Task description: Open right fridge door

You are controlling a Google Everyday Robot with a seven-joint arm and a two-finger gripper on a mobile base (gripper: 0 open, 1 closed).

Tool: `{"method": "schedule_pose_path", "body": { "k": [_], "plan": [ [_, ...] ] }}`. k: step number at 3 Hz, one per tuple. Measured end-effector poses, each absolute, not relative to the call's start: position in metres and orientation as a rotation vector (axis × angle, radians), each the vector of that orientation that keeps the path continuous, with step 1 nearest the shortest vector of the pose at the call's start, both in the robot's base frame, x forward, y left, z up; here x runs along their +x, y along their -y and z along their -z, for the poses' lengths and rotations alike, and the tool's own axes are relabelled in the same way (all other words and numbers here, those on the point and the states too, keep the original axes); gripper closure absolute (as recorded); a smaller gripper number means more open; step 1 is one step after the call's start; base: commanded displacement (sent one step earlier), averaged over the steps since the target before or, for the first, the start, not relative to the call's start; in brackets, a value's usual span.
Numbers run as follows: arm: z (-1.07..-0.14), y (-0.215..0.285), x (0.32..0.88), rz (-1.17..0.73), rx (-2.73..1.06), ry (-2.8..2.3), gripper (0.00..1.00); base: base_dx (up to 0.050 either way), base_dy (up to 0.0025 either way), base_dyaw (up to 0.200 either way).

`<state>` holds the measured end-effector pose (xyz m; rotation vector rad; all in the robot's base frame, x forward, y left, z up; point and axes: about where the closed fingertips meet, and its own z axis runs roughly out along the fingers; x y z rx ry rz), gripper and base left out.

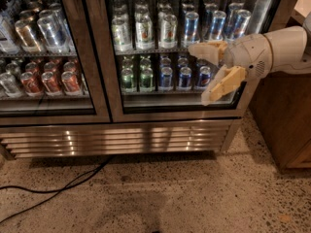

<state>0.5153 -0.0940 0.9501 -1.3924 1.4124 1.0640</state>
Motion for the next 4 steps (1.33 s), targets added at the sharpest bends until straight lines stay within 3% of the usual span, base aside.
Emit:
{"method": "schedule_pose_path", "body": {
  "k": [3, 4],
  "plan": [
    [-1.029, 0.107, 0.495, -1.166, -1.302, -1.082, 0.0, 0.0, 0.0, 0.0],
    [-1.029, 0.107, 0.495, -1.166, -1.302, -1.082, 0.0, 0.0, -0.0001, 0.189]
  ]
}}
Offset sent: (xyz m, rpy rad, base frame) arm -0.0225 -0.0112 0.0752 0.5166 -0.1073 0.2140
